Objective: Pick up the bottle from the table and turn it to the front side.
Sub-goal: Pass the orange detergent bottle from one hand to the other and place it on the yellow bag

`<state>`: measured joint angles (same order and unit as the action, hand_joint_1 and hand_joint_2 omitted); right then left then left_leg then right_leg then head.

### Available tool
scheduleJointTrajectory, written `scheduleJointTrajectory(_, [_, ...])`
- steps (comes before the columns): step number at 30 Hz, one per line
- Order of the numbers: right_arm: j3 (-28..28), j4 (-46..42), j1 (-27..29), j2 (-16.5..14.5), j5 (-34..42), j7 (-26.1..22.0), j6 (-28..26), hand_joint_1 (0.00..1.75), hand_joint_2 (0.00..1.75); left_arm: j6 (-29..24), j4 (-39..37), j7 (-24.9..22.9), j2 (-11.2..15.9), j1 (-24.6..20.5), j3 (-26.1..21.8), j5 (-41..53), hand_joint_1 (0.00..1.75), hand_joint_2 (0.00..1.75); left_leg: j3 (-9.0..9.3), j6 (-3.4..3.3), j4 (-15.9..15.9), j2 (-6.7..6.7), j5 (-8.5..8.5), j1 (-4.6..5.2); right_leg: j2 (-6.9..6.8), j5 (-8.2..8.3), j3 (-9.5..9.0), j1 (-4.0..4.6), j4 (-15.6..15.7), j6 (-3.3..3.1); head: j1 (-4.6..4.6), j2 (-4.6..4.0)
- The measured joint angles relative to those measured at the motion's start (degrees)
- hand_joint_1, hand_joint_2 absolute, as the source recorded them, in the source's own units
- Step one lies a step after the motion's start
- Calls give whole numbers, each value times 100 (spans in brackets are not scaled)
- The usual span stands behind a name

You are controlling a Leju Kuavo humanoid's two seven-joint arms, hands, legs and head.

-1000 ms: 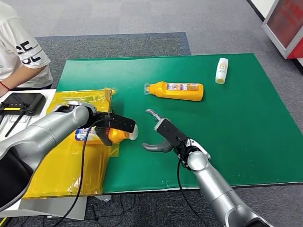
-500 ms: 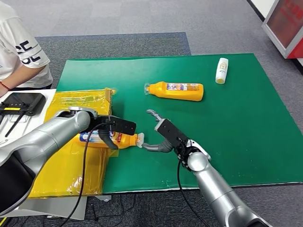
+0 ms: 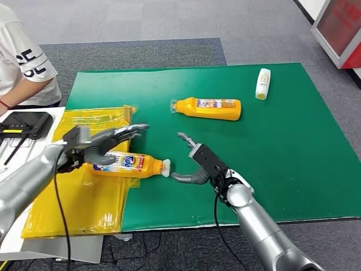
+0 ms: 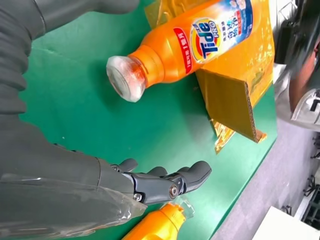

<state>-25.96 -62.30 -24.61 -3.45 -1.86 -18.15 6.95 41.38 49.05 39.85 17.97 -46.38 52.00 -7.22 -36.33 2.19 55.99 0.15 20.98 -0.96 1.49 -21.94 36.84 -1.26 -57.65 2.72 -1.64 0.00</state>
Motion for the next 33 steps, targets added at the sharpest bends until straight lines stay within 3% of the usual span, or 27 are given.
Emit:
scheduleJointTrajectory(2, [-21,-54,25,35,17,-6,1,0,175,256,679,42,186,612,-696,-19,0,175,-3,-3,0,-4,3,0,-6,-11,-1,0,1,6,-2,0])
scheduleJointTrajectory(5, [-46,-158,106,67,31,-33,-22,0,175,206,1263,53,217,1321,-1500,196,0,175,-5,-10,0,-8,10,2,-11,-14,-5,-2,5,9,-2,0])
scheduleJointTrajectory(11, [109,-593,565,164,330,-151,154,0,175,-576,1495,-10,-170,2385,-2574,566,0,175,-5,-19,1,-8,21,3,-11,-17,-9,-3,9,16,-1,0])
scheduleJointTrajectory(20, [618,-1265,1066,218,987,-361,612,0,175,-860,1799,-303,-526,3240,-3282,606,0,175,-5,-12,1,-8,27,2,-11,-24,-8,-2,8,18,-1,0])
scheduleJointTrajectory(29, [1029,-1900,1434,216,1138,-473,569,0,175,-1419,2225,-559,-737,3677,-3582,746,0,175,-5,-12,1,-9,31,2,-11,-24,-10,-3,8,19,-1,0])
scheduleJointTrajectory(33, [1185,-2179,1659,162,1222,-471,329,0,175,-2029,2591,-760,-966,3912,-3735,913,0,175,-5,-13,1,-9,35,2,-12,-26,-10,-3,9,20,-1,0])
